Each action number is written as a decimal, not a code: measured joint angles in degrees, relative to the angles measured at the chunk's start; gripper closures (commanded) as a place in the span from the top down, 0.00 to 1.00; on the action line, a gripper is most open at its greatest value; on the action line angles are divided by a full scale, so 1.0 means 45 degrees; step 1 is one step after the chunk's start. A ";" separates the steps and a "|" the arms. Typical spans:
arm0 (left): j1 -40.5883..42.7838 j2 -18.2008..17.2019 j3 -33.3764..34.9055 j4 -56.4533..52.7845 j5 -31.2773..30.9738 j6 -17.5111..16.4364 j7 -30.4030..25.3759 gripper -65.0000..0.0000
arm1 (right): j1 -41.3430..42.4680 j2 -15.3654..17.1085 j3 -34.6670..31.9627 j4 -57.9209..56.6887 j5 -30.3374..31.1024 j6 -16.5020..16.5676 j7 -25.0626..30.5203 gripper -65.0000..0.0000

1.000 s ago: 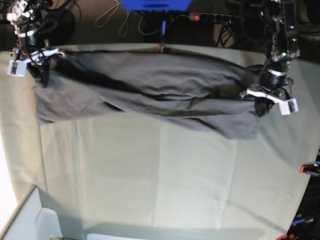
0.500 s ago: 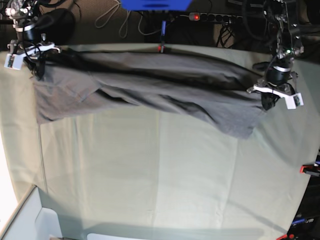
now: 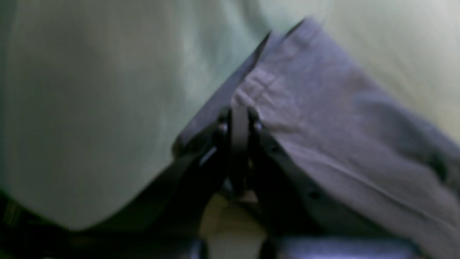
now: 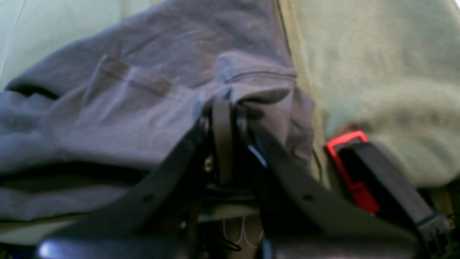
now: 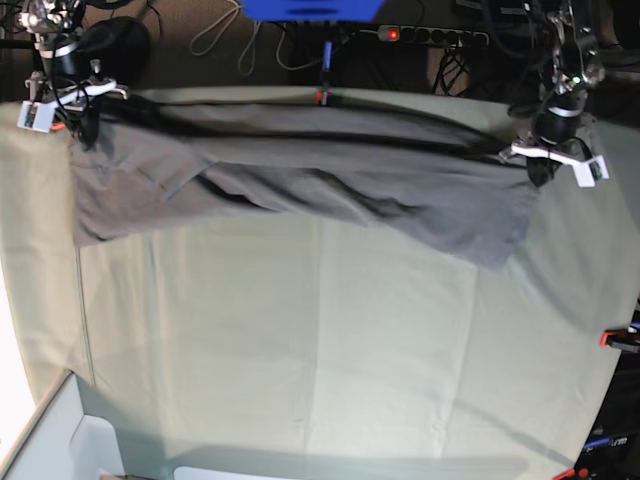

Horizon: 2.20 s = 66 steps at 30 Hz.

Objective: Layout the t-shirt on the table in an organized manner, then fold the t-shirt properly
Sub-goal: 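Lift the strip with both grippers and fold it toward the collar edge, then lower the grey strip flat and pull its ends apart with both grippers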

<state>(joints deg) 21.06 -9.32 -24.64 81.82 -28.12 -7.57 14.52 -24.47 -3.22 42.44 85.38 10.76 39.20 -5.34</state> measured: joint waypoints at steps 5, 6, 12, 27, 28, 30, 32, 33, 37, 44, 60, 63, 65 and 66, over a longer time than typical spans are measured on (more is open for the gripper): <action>0.0000 0.0000 -0.0005 -0.0321 0.0005 0.0005 0.0005 0.01 | 0.0000 -0.0024 0.0000 0.0000 0.0000 0.0000 -0.0005 0.00; -0.0005 -0.0005 -0.0005 -0.0389 0.0005 0.0005 0.0005 0.01 | 0.0000 -0.0024 0.0000 0.0000 0.0000 0.0000 -0.0005 0.00; 0.0005 0.0000 0.0000 -0.0690 0.0005 0.0005 0.0058 0.01 | -0.0029 0.0000 -0.0393 -0.0044 0.0000 -0.0005 -0.0034 0.00; 0.0651 0.0073 -0.0019 0.0291 0.0029 0.0087 0.0107 0.65 | -0.0257 0.0010 -0.0855 -0.0617 -0.0005 0.0000 0.0000 0.20; 0.0758 0.0073 -0.0029 0.0631 0.0015 0.0063 0.0107 0.67 | -0.0253 0.0010 -0.0850 -0.0617 -0.0005 -0.0005 0.0005 0.20; 0.0933 0.0073 -0.0058 0.1239 0.0024 0.0063 0.0058 0.67 | -0.0253 0.0015 -0.0850 -0.0617 0.0000 0.0000 0.0005 0.20; 0.0923 0.0083 -0.0189 0.1511 0.0000 0.0005 0.0068 0.67 | -0.0355 0.0019 -0.0826 -0.0612 0.0015 0.0000 0.0034 0.20; 0.0855 0.0131 -0.0389 0.1506 0.0000 -0.0005 0.0058 0.67 | -0.0461 0.0019 -0.0826 -0.0578 0.0015 0.0000 0.0044 0.20; -0.0355 0.0087 -0.1073 0.0947 0.0078 0.0019 -0.0131 0.67 | -0.0568 0.0015 -0.0806 -0.0563 0.0005 0.0000 0.0029 0.20; -0.2336 -0.0087 -0.0782 -0.1860 0.0141 0.0024 0.0063 0.67 | -0.0495 0.0010 -0.0840 -0.0559 0.0005 -0.0005 0.0083 0.20; -0.2982 -0.0219 0.0903 -0.3745 0.0068 -0.0034 -0.0636 0.32 | -0.0495 0.0010 -0.0879 -0.0559 0.0000 0.0000 0.0049 0.20; -0.2939 -0.0248 0.0850 -0.3793 -0.0024 0.0000 -0.0593 0.00 | -0.0500 0.0010 -0.0874 -0.0374 -0.0024 0.0000 -0.0005 0.19; -0.2841 -0.0248 0.0845 -0.3725 -0.0034 0.0005 -0.0568 0.03 | -0.0573 -0.0024 -0.0879 0.0170 -0.0087 0.0000 -0.0015 0.15; -0.2739 -0.0248 0.0845 -0.3609 -0.0044 0.0010 -0.0568 0.03 | -0.0622 -0.0029 -0.0879 0.0476 -0.0005 0.0000 0.0029 0.12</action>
<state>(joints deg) 8.73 -10.44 -20.84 65.58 -28.32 -7.53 11.97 -27.27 -3.36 38.48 87.53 10.74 39.20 -5.21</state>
